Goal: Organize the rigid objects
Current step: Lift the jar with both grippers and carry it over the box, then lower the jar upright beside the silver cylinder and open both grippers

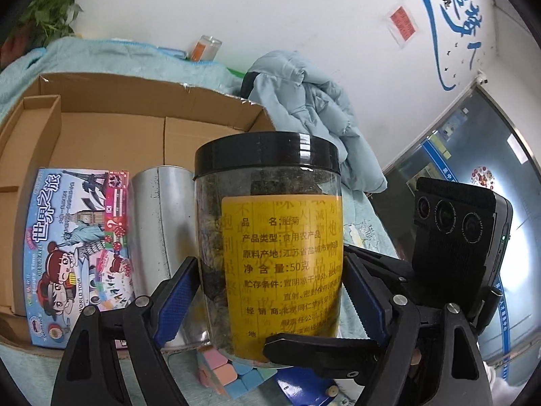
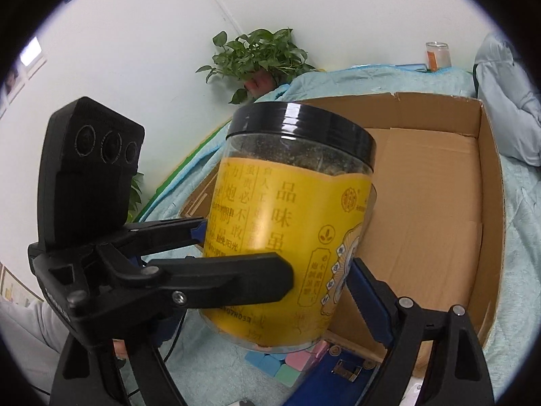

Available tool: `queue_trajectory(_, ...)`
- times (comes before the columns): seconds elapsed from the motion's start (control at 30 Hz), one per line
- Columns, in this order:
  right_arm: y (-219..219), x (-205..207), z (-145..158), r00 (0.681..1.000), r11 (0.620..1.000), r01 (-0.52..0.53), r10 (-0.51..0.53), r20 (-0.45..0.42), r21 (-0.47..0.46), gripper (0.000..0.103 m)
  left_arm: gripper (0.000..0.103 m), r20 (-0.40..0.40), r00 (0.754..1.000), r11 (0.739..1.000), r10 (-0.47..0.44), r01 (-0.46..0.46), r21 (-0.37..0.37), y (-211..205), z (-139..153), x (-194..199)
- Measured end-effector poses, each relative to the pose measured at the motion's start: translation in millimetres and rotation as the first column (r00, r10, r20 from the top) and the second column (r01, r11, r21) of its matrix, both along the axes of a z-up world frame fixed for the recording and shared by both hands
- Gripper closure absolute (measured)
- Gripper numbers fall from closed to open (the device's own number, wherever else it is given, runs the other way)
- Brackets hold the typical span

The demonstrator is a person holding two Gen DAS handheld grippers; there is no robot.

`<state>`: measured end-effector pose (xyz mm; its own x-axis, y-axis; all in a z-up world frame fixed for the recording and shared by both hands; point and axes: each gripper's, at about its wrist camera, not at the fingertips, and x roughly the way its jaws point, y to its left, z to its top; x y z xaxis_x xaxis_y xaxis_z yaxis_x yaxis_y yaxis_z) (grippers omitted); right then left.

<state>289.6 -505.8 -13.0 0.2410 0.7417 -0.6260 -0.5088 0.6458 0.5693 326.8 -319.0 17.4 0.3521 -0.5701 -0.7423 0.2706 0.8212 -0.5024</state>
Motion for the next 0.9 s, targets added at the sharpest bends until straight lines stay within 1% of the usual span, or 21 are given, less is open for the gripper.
queue_trajectory(0.1, -4.5, 7.6, -3.2, 0.999, 1.000, 0.005, -0.005, -0.037, 0.000, 0.015, 0.021, -0.035, 0.999, 1.000, -0.002, 0.003, 0.006, -7.5, -4.1, 9.3)
queue_trajectory(0.23, -10.7, 19.7, -9.5, 0.995, 1.000, 0.005, -0.006, -0.097, -0.015, 0.015, 0.021, -0.098, 0.995, 1.000, -0.018, 0.019, 0.019, -23.9, -2.7, 17.7)
queue_trajectory(0.4, -16.3, 22.1, -15.8, 0.985, 0.999, 0.008, -0.014, -0.174, -0.034, 0.015, 0.020, -0.169, 0.985, 0.999, -0.023, 0.027, 0.021, -36.7, -15.3, 31.2)
queue_trajectory(0.47, -17.8, 22.2, -18.7, 0.980, 0.999, 0.009, -0.016, -0.198, -0.039, 0.015, 0.020, -0.183, 0.983, 0.999, -0.031, 0.034, 0.014, -39.3, -20.5, 31.4)
queue_trajectory(0.53, -18.7, 21.8, -20.7, 0.977, 0.999, 0.010, -0.021, -0.214, -0.054, 0.015, 0.020, -0.182, 0.983, 0.999, -0.039, 0.044, 0.026, -40.5, -22.4, 31.0)
queue_trajectory(0.57, -18.6, 22.1, -23.6, 0.972, 0.997, 0.015, -0.033, -0.231, -0.081, 0.015, 0.020, -0.167, 0.985, 0.998, -0.041, 0.048, 0.035, -38.5, -19.2, 25.8)
queue_trajectory(0.7, -22.2, 29.5, -45.7, 0.951, 0.986, 0.055, -0.100, -0.291, -0.159, 0.015, 0.020, -0.139, 0.988, 0.996, -0.060, 0.068, 0.053, -42.6, -12.2, 18.5)
queue_trajectory(0.77, -17.5, 30.5, -47.4, 0.954, 0.981, 0.053, -0.105, -0.281, -0.187, 0.015, 0.021, -0.132, 0.989, 0.996, -0.062, 0.070, 0.060, -41.1, -10.8, 14.6)
queue_trajectory(0.9, -9.5, 32.4, -48.8, 0.949, 0.964, 0.052, -0.129, -0.287, -0.262, 0.015, 0.021, -0.120, 0.992, 0.997, -0.048, 0.055, 0.053, -23.3, -7.3, 6.1)
